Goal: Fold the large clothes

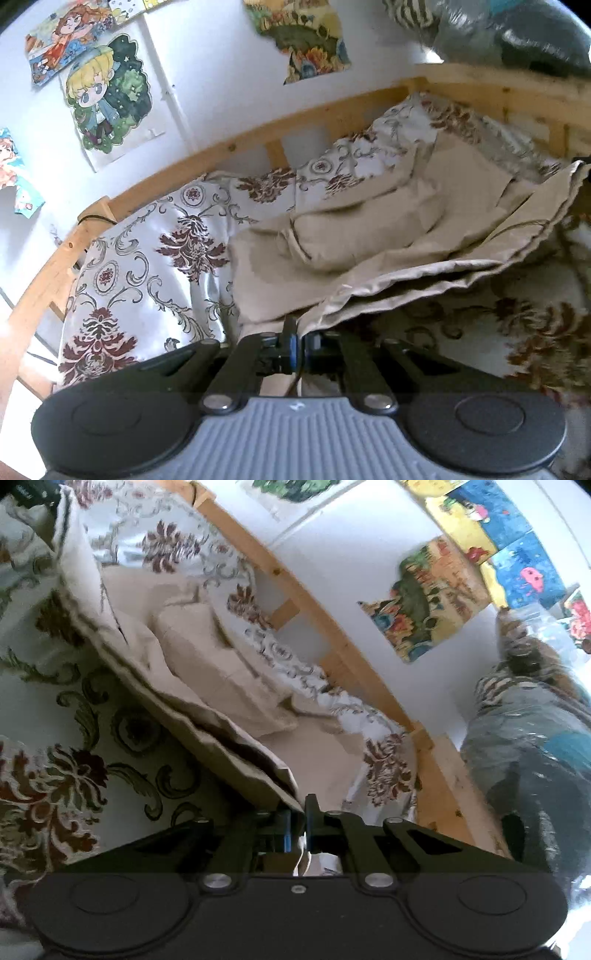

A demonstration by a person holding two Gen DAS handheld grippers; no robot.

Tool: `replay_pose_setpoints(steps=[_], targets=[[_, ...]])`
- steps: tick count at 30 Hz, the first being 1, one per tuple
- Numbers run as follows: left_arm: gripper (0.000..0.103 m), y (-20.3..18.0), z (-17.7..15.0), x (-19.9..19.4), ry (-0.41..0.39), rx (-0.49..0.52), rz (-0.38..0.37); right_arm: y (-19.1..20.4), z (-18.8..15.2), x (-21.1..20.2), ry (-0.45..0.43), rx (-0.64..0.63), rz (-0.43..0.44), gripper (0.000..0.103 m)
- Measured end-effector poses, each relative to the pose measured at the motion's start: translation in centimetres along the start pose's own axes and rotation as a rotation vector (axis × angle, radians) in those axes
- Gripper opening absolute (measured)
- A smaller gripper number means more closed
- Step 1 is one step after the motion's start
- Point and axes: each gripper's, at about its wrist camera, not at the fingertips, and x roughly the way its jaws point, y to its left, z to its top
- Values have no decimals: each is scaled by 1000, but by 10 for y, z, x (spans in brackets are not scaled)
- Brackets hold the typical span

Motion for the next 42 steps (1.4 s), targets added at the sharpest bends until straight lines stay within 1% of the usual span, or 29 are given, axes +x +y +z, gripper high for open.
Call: replay_pose_setpoints(steps=[3,5,7,9,12,14,15,17,18,20,21,22,23,24,25,27,29,31,32,33,34,36,38,39,42], targets=[[4,8,2,-29,-3,35,-34,-7,6,-28,-29,-54,-7,6],[4,13,5,-38,-9,51,-48,-10,12,-45,-44,-103,-23,6],[4,15,10,-37,-6,44,-50,-12,16,-55,-57,-123,-28,8],[5,16,20,-19,3,38,-26,-14,21,-52,-64,-126,-31,9],[5,13,32,20,12,38,32,-10,31,-25,-53,-116,-77,15],[5,12,42,53,25,34,63,-8,39,3,-23,-51,-119,18],[5,12,46,68,34,28,71,-7,41,19,-5,-11,-137,21],[6,11,54,101,48,29,81,-3,44,50,26,77,-172,23],[6,11,57,118,52,32,86,0,44,65,50,115,-180,28],[7,10,58,147,67,35,85,4,42,86,67,120,-195,37],[7,11,58,163,85,24,71,6,40,94,64,105,-218,54],[7,14,57,176,105,4,54,7,37,101,60,94,-240,78],[8,18,55,190,132,-32,32,8,33,106,53,101,-258,86],[8,22,51,202,156,-66,12,6,29,108,36,129,-263,92],[9,26,46,213,181,-98,-7,4,25,108,16,170,-246,92],[9,34,36,230,222,-152,-42,-3,23,105,-17,256,-177,93],[9,40,27,238,240,-193,-59,-5,27,98,-90,297,-117,101],[9,45,23,239,248,-209,-60,2,33,88,-163,259,-124,102],[9,47,23,239,249,-213,-59,8,35,86,-182,225,-138,102],[9,49,24,238,249,-216,-59,13,37,86,-183,194,-156,102],[9,50,24,238,248,-220,-60,17,38,89,-168,165,-178,102],[9,51,26,238,248,-225,-66,19,35,99,-104,147,-231,102],[10,52,27,237,240,-229,-76,11,26,113,-9,194,-284,102],[13,52,28,235,233,-233,-81,5,19,118,39,242,-308,102],[27,55,30,229,208,-254,-101,-10,-5,143,166,331,-341,102]])
